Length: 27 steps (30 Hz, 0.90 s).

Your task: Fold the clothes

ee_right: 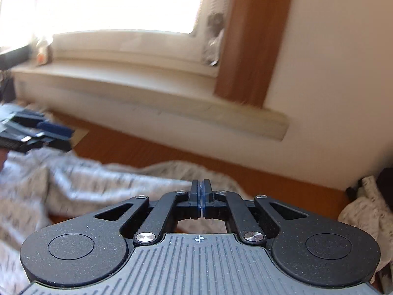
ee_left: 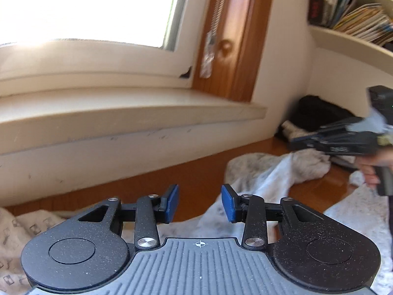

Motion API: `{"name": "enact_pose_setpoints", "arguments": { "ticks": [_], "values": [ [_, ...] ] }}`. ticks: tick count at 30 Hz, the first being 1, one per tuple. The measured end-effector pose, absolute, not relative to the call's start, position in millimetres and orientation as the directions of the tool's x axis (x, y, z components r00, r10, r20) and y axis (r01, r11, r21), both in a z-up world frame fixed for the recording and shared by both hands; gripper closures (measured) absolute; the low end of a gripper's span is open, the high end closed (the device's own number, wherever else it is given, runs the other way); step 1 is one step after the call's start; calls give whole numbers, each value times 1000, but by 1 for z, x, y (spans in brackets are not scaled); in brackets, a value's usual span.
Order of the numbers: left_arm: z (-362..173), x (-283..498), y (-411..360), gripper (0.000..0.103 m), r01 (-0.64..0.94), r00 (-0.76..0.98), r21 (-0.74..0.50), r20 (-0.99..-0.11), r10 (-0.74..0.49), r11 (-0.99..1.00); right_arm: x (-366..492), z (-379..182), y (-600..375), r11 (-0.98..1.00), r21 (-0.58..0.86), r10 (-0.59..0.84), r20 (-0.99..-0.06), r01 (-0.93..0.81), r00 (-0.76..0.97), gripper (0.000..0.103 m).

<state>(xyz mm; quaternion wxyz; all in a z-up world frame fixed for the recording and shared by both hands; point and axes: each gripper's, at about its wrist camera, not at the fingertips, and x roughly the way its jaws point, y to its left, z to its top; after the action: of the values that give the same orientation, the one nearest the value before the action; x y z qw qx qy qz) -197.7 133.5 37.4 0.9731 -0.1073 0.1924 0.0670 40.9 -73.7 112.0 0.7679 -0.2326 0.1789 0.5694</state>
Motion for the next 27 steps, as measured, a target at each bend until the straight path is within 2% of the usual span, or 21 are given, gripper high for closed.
{"name": "enact_pose_setpoints", "arguments": {
  "ticks": [6, 10, 12, 14, 17, 27],
  "values": [
    [42, -200, 117, 61, -72, 930, -154, -368, 11, 985, 50, 102, -54, 258, -162, 775, -554, -953, 304, 101],
    [40, -196, 109, 61, -62, 918, -120, -398, 10, 991, 45, 95, -61, 229, -160, 776, -566, -960, 279, 100],
    [38, -194, 110, 61, -70, 913, -120, -409, 15, 990, 40, 92, -70, 212, -156, 775, -574, -965, 263, 96],
    [37, -193, 112, 61, -84, 908, -126, -418, 24, 989, 32, 89, -82, 201, -164, 773, -580, -966, 259, 81],
    [35, -192, 117, 61, -100, 905, -142, -424, 30, 985, 21, 84, -100, 156, -178, 778, -584, -972, 232, 65],
    [32, -190, 122, 61, -117, 898, -145, -438, 42, 982, -3, 73, -101, 27, -221, 766, -623, -975, 162, 56]
  ]
}}
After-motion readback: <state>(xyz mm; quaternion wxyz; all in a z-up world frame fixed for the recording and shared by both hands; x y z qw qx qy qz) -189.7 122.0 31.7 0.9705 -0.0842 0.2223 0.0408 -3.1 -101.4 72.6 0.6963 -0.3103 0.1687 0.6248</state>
